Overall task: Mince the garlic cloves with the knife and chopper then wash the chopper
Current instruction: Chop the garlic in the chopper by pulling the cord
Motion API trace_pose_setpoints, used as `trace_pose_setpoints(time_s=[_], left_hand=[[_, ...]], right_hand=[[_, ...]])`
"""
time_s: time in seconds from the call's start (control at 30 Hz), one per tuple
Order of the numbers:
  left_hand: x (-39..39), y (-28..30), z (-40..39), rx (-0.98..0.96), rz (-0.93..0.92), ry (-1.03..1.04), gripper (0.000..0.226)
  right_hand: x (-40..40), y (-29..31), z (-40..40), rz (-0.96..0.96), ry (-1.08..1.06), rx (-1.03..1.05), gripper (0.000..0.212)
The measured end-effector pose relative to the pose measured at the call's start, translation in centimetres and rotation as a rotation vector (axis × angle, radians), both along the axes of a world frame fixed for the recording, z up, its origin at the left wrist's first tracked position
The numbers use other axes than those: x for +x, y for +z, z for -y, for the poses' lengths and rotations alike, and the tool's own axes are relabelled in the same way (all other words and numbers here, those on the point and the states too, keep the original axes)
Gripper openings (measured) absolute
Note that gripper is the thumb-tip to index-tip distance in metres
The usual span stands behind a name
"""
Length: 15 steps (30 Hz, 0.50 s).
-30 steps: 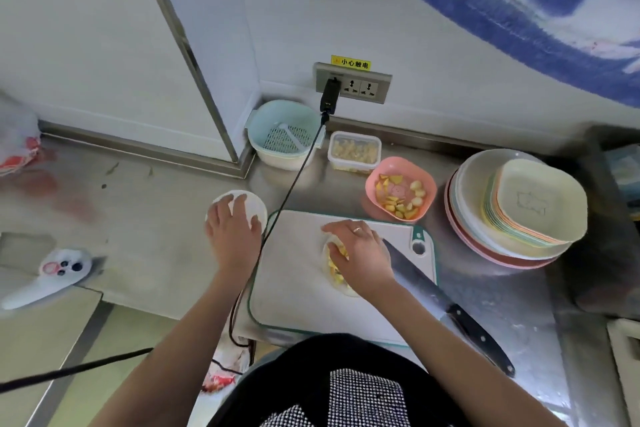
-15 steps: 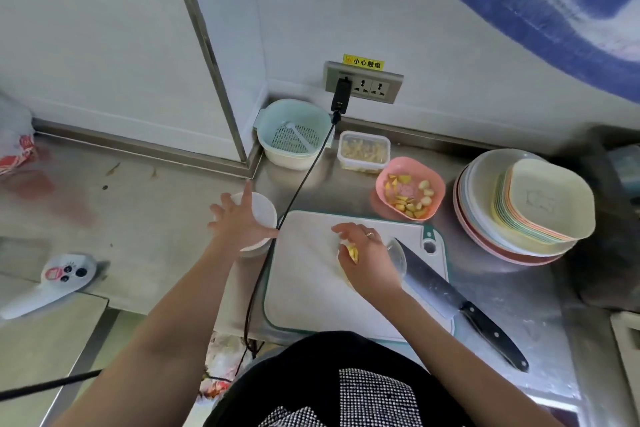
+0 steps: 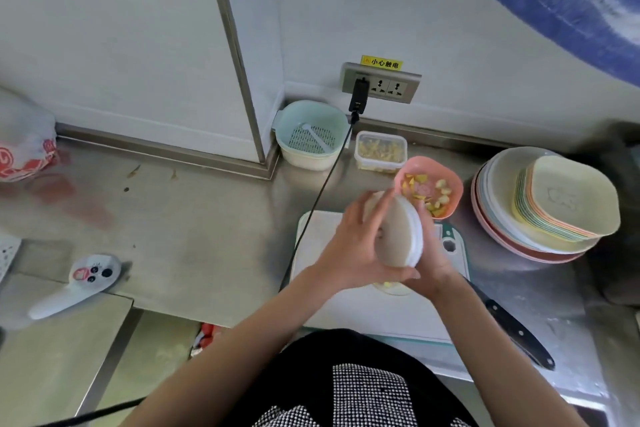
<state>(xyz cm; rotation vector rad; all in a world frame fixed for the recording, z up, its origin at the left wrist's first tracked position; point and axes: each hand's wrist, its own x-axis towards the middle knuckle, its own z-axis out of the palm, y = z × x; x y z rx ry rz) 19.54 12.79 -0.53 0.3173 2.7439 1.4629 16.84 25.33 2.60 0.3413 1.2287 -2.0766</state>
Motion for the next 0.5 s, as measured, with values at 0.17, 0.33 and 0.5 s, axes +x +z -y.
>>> trace_pose_setpoints(time_s=[0.17,0.33,0.5], left_hand=[[-1.4,-0.3,-0.8,-0.152,0.064,-0.189,0.124],[-2.2,-2.8,3.4,0.166,0.249,0.317,0.079],[-1.6,-5.9,3.7,0.239,0.484,0.353,0.031]], right_hand=[[0.0,-1.1,-4.3,-0.258,0.007,0.242,0.079],[0.5,-3.2,-4.2,-0.724,0.226,1.169,0.085],[1.4,-5.8,-1.8,-0.941,0.554,1.548,0.096]])
